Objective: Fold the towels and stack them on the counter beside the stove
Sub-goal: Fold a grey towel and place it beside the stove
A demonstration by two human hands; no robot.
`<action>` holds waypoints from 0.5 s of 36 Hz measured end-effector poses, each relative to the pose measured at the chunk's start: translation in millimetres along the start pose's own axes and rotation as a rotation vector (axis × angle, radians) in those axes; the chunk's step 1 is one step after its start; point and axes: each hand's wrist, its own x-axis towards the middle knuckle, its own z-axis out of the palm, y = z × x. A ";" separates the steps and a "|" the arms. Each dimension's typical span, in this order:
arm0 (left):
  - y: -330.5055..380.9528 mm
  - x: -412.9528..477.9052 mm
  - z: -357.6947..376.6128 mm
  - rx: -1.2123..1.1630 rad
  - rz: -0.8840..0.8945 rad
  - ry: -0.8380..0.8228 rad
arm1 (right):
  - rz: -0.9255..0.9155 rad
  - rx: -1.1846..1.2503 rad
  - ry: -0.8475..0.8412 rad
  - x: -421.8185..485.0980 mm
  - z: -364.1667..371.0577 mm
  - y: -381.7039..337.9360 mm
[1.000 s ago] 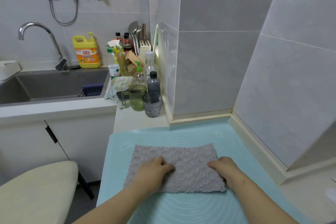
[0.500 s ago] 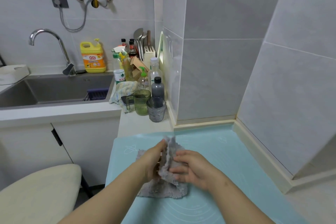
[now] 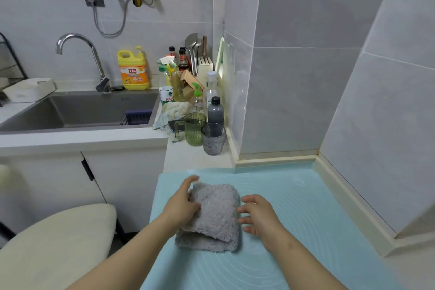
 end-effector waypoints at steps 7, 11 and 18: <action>-19.3 6.3 4.3 0.220 0.028 0.028 | -0.182 -0.415 0.033 1.7 15.5 16.9; -31.9 8.3 8.5 0.471 0.099 0.133 | -0.450 -1.006 0.074 -5.3 19.2 19.2; -39.5 5.4 24.6 0.695 0.323 0.040 | -0.442 -1.283 -0.069 9.3 39.2 23.2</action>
